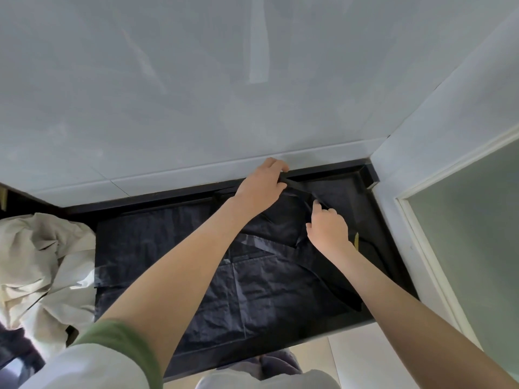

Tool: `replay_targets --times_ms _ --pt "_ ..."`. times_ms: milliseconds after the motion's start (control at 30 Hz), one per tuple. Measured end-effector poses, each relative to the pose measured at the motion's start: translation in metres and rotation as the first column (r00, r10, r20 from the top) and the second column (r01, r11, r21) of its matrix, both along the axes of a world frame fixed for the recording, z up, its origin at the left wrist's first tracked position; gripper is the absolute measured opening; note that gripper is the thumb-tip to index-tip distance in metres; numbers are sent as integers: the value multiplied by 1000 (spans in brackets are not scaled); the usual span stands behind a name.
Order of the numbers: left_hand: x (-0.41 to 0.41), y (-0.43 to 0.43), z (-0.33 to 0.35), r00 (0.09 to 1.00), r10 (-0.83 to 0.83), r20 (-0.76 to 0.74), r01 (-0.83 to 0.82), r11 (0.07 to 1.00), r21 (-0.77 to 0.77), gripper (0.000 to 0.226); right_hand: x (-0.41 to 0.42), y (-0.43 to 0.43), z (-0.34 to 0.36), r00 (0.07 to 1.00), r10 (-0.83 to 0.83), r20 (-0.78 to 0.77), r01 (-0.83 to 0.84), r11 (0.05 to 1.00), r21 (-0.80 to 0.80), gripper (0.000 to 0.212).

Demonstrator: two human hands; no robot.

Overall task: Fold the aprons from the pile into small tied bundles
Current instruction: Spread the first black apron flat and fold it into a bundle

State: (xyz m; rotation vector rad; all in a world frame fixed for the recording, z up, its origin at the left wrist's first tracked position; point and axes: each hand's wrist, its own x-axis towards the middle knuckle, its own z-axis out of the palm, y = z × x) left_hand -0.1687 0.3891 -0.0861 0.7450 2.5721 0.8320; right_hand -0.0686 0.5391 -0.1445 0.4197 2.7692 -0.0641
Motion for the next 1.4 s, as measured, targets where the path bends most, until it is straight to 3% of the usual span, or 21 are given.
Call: replay_targets --times_ms 100,200,300,400,500,667,767,833,900,967,1067,1133,1200,1233,1267,1300,1333,1400 --pt "-1 -1 -9 999 42 6 -40 989 -140 38 -2 1 -7 997 -77 27 79 995 -66 54" --pt "-2 -12 -20 993 116 12 -106 942 -320 29 -3 0 -10 998 -55 -33 48 984 -173 28" --pt "2 -24 -29 990 143 1 -126 880 -459 32 0 3 -14 999 48 7 -44 958 -283 12" --pt "9 -31 -30 979 204 7 -180 876 -448 26 9 7 -15 980 184 74 -132 885 -447 2" --pt "11 -36 -31 971 234 50 -186 869 -458 14 25 9 -5 980 198 2 -156 777 -610 12" --pt "17 -48 -34 912 382 150 -304 875 -377 30 38 10 26 982 179 -54 -160 650 -743 26" --pt "22 -57 -40 892 411 187 -339 883 -324 29 40 8 56 998 47 45 15 510 -860 15" --pt "26 -59 -41 891 409 199 -334 886 -322 30 41 10 68 979 -196 55 144 478 -866 21" --pt "29 -59 -45 888 414 199 -332 879 -343 33 44 21 73 891 -452 36 192 303 -933 27" --pt "32 -60 -46 876 448 181 -366 860 -356 33 50 38 74 748 -663 18 127 117 -985 22" --pt "36 -58 -50 868 455 198 -371 861 -349 28 61 64 63 409 -912 9 280 116 -953 8" --pt "38 -54 -54 832 521 193 -451 836 -313 29 67 78 50 197 -980 24 360 50 -932 15" --pt "40 -49 -54 819 559 129 -502 807 -312 36 71 83 39 109 -991 74 447 -17 -894 27" --pt "43 -44 -53 845 530 71 -477 807 -347 41 73 84 34 129 -989 65 540 16 -842 40" --pt "47 -39 -55 877 480 7 -441 812 -383 47 74 82 29 212 -977 10 645 132 -752 56" --pt "53 -36 -57 917 391 -73 -385 826 -411 55 75 77 25 346 -936 -68 701 306 -644 72" --pt "59 -32 -58 942 299 -152 -336 854 -398 60 75 69 21 504 -850 -154 678 500 -539 80" --pt "69 -24 -61 959 158 -233 -225 927 -299 55 75 53 9 810 -501 -304 396 850 -347 78"
